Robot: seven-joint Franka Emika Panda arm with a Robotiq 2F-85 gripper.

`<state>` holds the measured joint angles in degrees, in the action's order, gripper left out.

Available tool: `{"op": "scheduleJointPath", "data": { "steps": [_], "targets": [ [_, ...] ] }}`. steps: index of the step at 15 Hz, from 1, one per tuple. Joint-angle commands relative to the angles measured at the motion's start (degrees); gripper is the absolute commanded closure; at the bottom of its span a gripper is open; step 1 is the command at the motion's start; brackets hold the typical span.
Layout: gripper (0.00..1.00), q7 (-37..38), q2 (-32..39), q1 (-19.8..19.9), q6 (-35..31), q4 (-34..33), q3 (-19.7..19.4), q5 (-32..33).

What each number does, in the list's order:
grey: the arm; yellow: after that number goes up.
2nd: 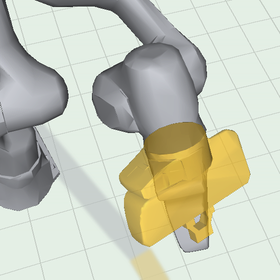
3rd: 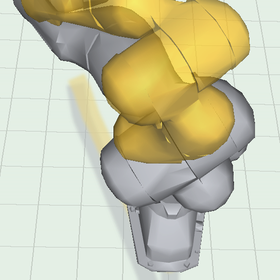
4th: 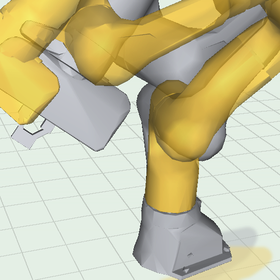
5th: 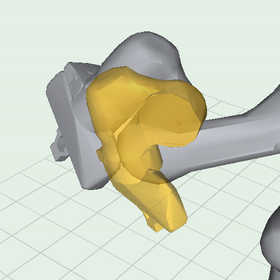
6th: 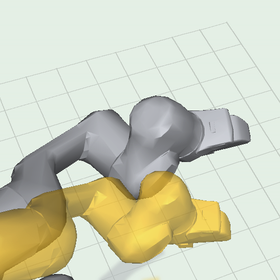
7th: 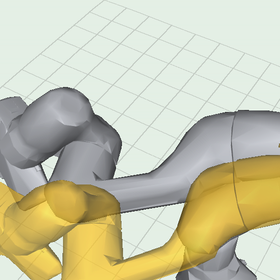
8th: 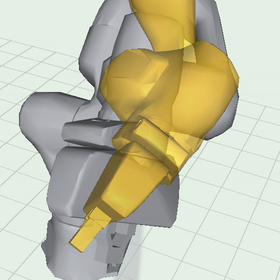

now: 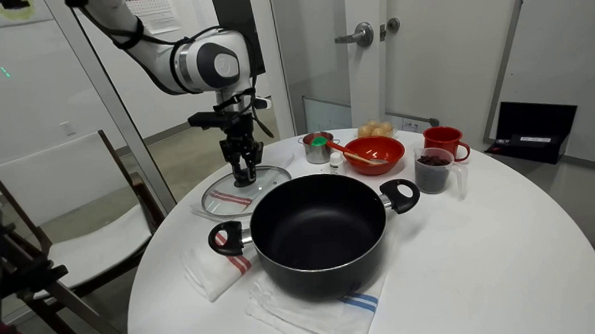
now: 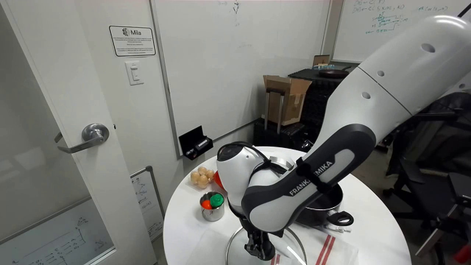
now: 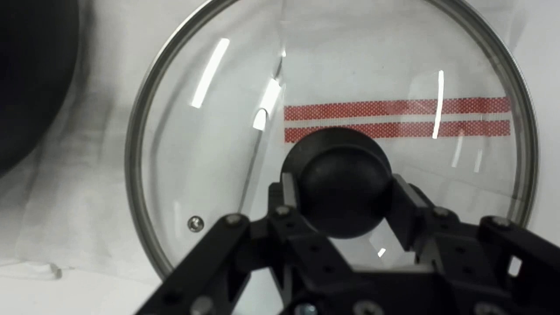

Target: Pick up the lid from the pot and put it on the table

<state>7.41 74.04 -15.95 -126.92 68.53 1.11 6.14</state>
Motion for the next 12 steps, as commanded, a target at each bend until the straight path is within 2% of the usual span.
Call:
{"op": "scheduleJointPath", "data": {
  "steps": [1,4,5,6,9,12],
  "targets": [
    [0.75,-1.70,3.42,0.77,3.08,-6.37,0.98,-0.63],
    [0.75,-2.39,4.02,0.66,3.71,-7.96,1.29,-0.59],
    [0.33,-2.21,4.15,0.59,3.53,-8.19,1.31,-0.63],
    [0.24,-2.12,3.89,0.62,2.98,-7.88,1.40,-0.69],
    [0.03,-1.69,1.54,0.67,0.47,-4.85,1.56,-0.47],
    [0.00,-1.00,-3.05,0.51,-4.94,1.29,1.60,-0.22]
  ]
}}
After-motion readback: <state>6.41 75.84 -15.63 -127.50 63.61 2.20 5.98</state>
